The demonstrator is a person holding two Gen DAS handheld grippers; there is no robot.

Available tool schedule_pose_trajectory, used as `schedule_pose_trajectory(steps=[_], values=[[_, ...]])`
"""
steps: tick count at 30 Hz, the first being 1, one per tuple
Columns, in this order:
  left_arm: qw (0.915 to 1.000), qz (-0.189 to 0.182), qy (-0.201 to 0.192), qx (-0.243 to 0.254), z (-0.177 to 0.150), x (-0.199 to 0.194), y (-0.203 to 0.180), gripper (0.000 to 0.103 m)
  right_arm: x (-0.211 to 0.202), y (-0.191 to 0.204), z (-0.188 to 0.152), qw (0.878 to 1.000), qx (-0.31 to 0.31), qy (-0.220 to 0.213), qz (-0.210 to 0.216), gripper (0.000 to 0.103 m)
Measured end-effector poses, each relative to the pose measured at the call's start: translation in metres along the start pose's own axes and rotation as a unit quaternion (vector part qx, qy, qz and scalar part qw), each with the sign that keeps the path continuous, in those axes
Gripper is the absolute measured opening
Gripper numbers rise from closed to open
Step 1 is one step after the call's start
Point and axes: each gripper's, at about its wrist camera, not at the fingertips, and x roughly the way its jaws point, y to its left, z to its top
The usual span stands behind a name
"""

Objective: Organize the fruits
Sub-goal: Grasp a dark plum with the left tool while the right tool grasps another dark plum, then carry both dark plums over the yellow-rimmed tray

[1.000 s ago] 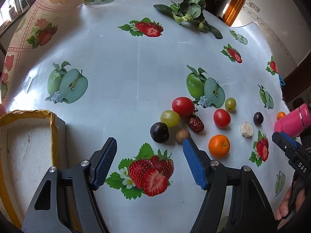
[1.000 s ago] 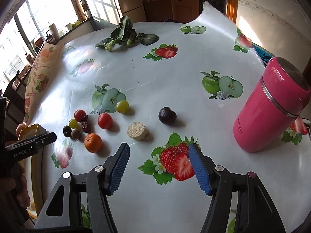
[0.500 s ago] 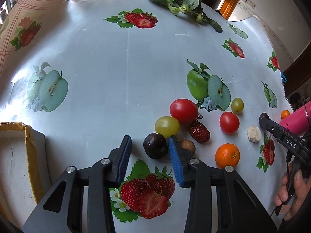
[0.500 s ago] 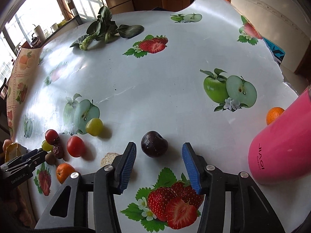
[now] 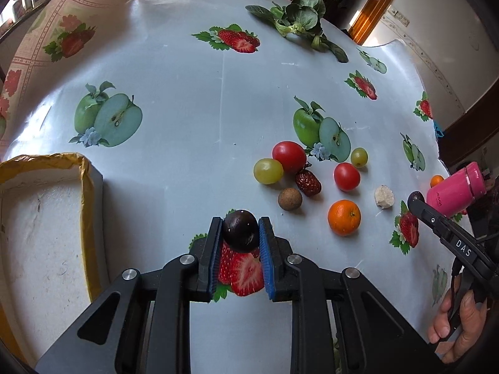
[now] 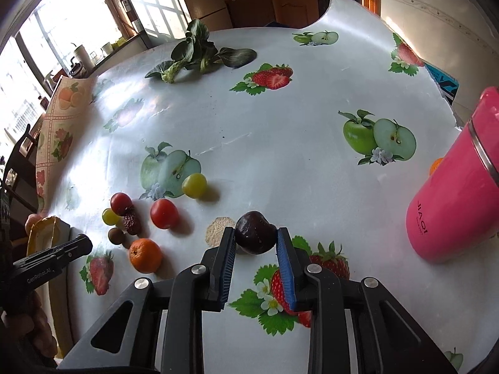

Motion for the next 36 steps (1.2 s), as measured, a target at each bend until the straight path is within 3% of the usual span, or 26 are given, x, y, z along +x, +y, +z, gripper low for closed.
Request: schedule_pose_trajectory(steps=[18,36], values=[[0.9990,0.038,-0.025,0.002,-0.062,-0.074,0.008,0.020,-0.066,0.091,-0.065,0.996,-0.070,0.005,0.062,0.027],[0.9970,0.055,-0.047,-0.028,-0.095,-0.118,0.051,0.020,-0.093,0.157,-0.107,0.988,-0.126,0.013,0.088,0.027]])
